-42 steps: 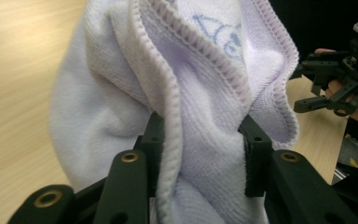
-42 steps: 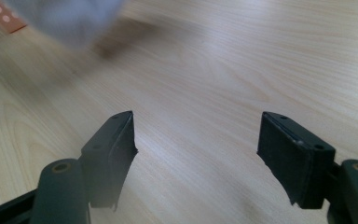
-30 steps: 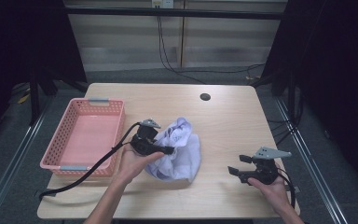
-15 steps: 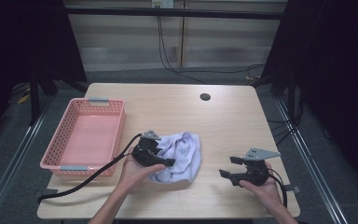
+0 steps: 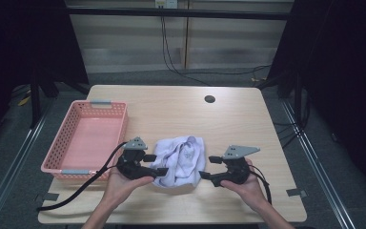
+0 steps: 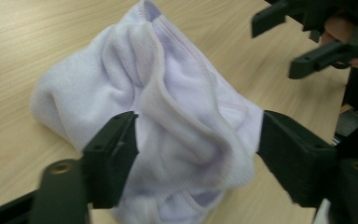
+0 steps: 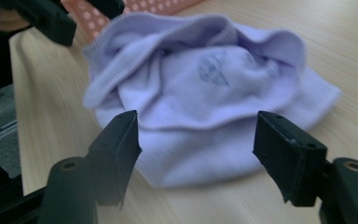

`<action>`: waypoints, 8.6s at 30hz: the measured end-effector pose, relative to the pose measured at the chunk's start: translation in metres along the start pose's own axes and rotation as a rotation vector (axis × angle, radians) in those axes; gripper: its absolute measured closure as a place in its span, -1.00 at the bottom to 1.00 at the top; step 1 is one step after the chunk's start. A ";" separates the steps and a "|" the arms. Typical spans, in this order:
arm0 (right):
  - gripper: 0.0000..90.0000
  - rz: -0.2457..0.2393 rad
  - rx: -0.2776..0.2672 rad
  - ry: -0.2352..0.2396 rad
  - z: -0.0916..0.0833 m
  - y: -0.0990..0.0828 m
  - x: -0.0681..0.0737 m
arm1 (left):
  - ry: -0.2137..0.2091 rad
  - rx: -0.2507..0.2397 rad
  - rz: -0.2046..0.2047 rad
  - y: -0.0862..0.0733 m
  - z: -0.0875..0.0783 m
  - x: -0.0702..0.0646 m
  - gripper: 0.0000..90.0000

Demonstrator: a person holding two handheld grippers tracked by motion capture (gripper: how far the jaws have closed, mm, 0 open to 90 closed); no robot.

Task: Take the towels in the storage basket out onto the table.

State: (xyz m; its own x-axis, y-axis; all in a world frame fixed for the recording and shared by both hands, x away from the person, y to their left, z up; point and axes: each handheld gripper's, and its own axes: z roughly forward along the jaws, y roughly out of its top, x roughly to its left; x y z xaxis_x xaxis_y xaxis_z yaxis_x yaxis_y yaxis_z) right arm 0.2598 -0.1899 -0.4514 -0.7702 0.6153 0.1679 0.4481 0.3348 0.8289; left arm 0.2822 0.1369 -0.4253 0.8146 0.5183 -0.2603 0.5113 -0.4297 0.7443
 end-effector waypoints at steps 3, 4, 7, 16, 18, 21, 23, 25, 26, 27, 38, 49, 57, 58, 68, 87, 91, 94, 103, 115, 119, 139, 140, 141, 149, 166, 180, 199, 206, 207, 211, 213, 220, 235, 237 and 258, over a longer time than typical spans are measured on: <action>-0.20 -0.013 -0.002 0.044 0.015 0.010 0.006 | 0.035 -0.013 0.003 -0.015 -0.007 -0.006 -0.03; -0.18 -0.017 0.008 0.058 0.023 0.013 0.009 | 0.044 -0.021 0.000 -0.018 -0.006 -0.005 -0.01; -0.18 -0.026 0.031 0.092 0.042 0.017 0.014 | 0.068 -0.034 -0.024 -0.027 0.004 0.005 -0.05; -0.30 -0.044 0.077 0.130 0.083 0.019 0.027 | 0.041 0.018 -0.044 -0.028 0.041 0.023 -0.02; 0.06 -0.046 0.088 0.113 0.085 0.017 0.025 | 0.039 0.010 -0.019 -0.030 0.040 0.022 0.26; 0.60 -0.026 0.106 0.099 0.083 0.014 0.019 | 0.011 -0.029 -0.038 -0.034 0.034 0.024 0.62; 0.72 -0.022 0.098 0.111 0.079 0.014 0.016 | -0.010 -0.054 -0.049 -0.033 0.031 0.024 0.67; 0.76 -0.020 0.085 0.113 0.071 0.017 0.014 | -0.041 -0.075 -0.043 -0.032 0.028 0.023 0.70; 0.77 -0.017 0.075 0.103 0.066 0.019 0.012 | -0.053 -0.093 -0.052 -0.031 0.027 0.022 0.71; 0.77 -0.015 0.071 0.095 0.062 0.021 0.009 | -0.059 -0.104 -0.054 -0.030 0.025 0.022 0.75; 0.80 0.086 -0.027 -0.057 0.000 0.020 -0.037 | -0.044 -0.228 -0.110 -0.022 -0.003 0.028 0.90; 0.80 0.166 -0.147 -0.205 -0.077 0.022 -0.078 | -0.094 -0.368 -0.116 -0.001 -0.041 0.017 0.91; 0.79 0.221 -0.177 -0.311 -0.111 0.012 -0.108 | 0.008 -0.288 -0.086 -0.004 -0.028 0.021 0.91; 0.77 0.237 -0.154 -0.310 -0.104 0.005 -0.110 | 0.025 -0.263 -0.084 -0.006 -0.020 0.022 0.89; 0.01 0.242 -0.043 -0.339 -0.080 -0.023 -0.116 | 0.074 -0.174 -0.144 -0.007 0.007 0.040 0.19; -0.23 0.111 0.009 -0.134 -0.016 0.007 -0.070 | 0.001 -0.051 -0.050 0.015 0.082 0.036 -0.05; -0.29 0.125 0.051 -0.115 0.010 -0.006 -0.075 | 0.017 0.011 -0.044 0.007 0.106 0.043 -0.19; -0.23 0.127 0.090 -0.121 0.019 -0.015 -0.076 | 0.058 0.016 -0.029 0.004 0.112 0.040 -0.16; 0.65 0.155 0.084 -0.131 0.006 -0.014 -0.075 | 0.009 0.052 -0.028 -0.002 0.098 0.036 0.77; 0.78 0.183 -0.091 -0.188 -0.043 0.026 -0.104 | -0.249 -0.008 -0.035 -0.011 0.047 -0.011 0.81; 0.78 0.190 -0.111 -0.237 -0.042 0.048 -0.120 | -0.260 -0.026 -0.010 -0.014 0.033 -0.021 0.81; -0.08 0.176 -0.097 -0.306 -0.029 0.051 -0.136 | -0.133 -0.022 -0.024 -0.017 0.030 0.007 0.26; -0.10 0.167 -0.087 -0.277 -0.032 0.049 -0.127 | -0.148 -0.020 -0.032 -0.017 0.033 0.007 0.25; -0.12 0.158 -0.080 -0.265 -0.034 0.048 -0.122 | -0.146 -0.002 -0.023 -0.017 0.037 0.007 0.24; -0.15 0.141 -0.020 -0.119 -0.041 0.010 -0.063 | -0.106 0.057 -0.001 -0.029 0.047 0.002 0.07; 0.07 0.086 0.163 0.089 0.008 -0.043 0.002 | -0.024 0.045 -0.030 -0.040 0.032 0.020 0.85; 0.89 0.081 0.108 -0.018 -0.006 -0.033 -0.023 | -0.017 -0.027 -0.096 -0.039 0.021 0.030 0.85; 0.00 0.173 0.028 -0.219 -0.071 -0.038 -0.074 | -0.051 -0.069 -0.029 -0.040 0.012 0.009 0.42; 0.19 0.119 0.132 -0.112 -0.076 -0.068 -0.054 | -0.103 0.089 0.057 -0.054 0.035 0.001 0.33; 0.13 0.121 0.155 -0.115 -0.072 -0.072 -0.053 | -0.111 0.096 0.068 -0.054 0.038 0.002 0.29; 0.03 0.104 0.184 -0.112 -0.064 -0.077 -0.053 | -0.092 0.125 0.068 -0.055 0.047 0.003 0.19; 0.02 0.085 0.216 -0.119 -0.058 -0.078 -0.053 | -0.097 0.127 0.073 -0.055 0.048 0.003 0.13; 0.51 0.034 0.231 -0.087 -0.054 -0.079 -0.045 | -0.111 0.140 0.121 -0.061 0.045 -0.009 0.10; 0.82 0.138 -0.001 -0.042 -0.103 -0.037 -0.065 | -0.107 -0.073 0.079 -0.024 0.008 -0.004 0.97; 0.80 0.144 -0.010 -0.059 -0.100 -0.026 -0.074 | -0.104 -0.103 0.029 -0.016 0.008 0.006 0.97; -0.13 0.261 -0.025 -0.152 -0.085 -0.034 -0.109 | -0.036 0.057 -0.160 -0.040 0.056 0.049 0.91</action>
State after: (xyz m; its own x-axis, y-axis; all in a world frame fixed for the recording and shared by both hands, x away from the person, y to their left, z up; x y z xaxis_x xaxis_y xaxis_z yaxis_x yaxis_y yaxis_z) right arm 0.2898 -0.3292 -0.4522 -0.5528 0.7786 0.2970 0.6096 0.1349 0.7811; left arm 0.3171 0.1380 -0.5020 0.7304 0.5570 -0.3953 0.6489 -0.3855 0.6560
